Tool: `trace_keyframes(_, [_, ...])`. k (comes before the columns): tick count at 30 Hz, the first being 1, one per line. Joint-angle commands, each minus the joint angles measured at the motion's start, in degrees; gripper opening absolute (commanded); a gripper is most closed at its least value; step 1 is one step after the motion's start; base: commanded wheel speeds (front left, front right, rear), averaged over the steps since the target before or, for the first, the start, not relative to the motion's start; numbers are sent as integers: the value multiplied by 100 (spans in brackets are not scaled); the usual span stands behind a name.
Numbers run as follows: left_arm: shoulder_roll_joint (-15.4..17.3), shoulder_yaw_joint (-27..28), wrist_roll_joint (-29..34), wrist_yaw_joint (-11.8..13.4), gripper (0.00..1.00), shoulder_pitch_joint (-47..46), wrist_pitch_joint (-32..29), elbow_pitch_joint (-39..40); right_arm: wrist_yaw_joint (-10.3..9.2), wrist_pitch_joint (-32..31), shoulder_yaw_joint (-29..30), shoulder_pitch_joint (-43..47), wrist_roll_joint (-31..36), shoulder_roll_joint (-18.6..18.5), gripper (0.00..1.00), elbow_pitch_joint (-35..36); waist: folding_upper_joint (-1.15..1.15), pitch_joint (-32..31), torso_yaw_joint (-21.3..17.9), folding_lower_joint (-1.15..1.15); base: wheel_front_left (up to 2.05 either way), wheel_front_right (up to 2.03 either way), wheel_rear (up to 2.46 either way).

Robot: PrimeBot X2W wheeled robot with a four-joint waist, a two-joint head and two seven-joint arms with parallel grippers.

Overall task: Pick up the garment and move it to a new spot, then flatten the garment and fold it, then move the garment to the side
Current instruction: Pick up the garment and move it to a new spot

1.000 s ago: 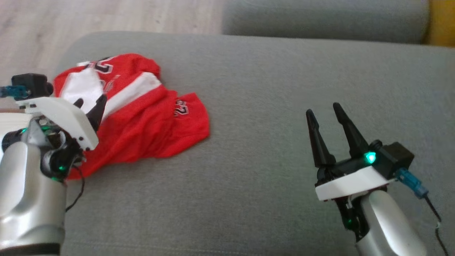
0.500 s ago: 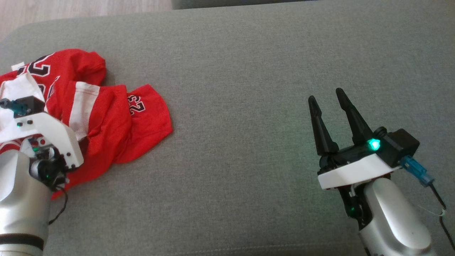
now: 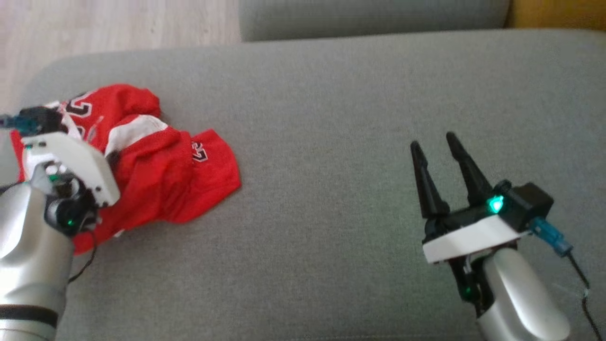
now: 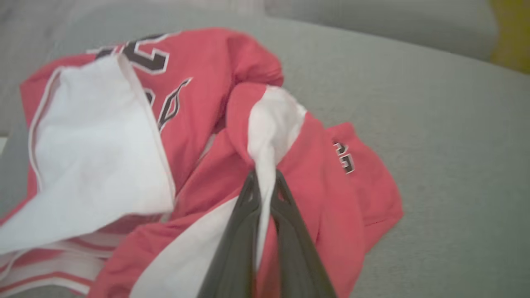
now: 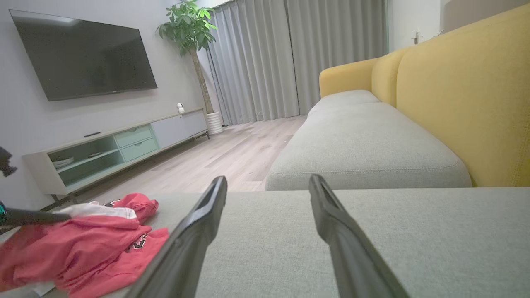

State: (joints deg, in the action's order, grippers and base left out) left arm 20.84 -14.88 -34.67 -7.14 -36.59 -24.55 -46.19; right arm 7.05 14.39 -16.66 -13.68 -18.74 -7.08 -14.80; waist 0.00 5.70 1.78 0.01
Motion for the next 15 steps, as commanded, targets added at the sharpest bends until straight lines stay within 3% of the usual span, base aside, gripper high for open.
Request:
trace_keyframes(1, [271,66,-170,-34,0,-389,71,464,44,61,-121,51,-27,85,100,121,0,-322,108,-1,0,0,0])
trace_keyframes(10, [168,-402,-1060,-35,0,-592,43,2265,44,61,-186,154,-48,180,100,76,0,-686,86,-1,0,0,0])
trace_keyframes(15, [-200,-540,-1075,11,0,-633,349,2975,44,61,-148,147,-20,163,100,96,0,-674,-148,-1,0,0,0])
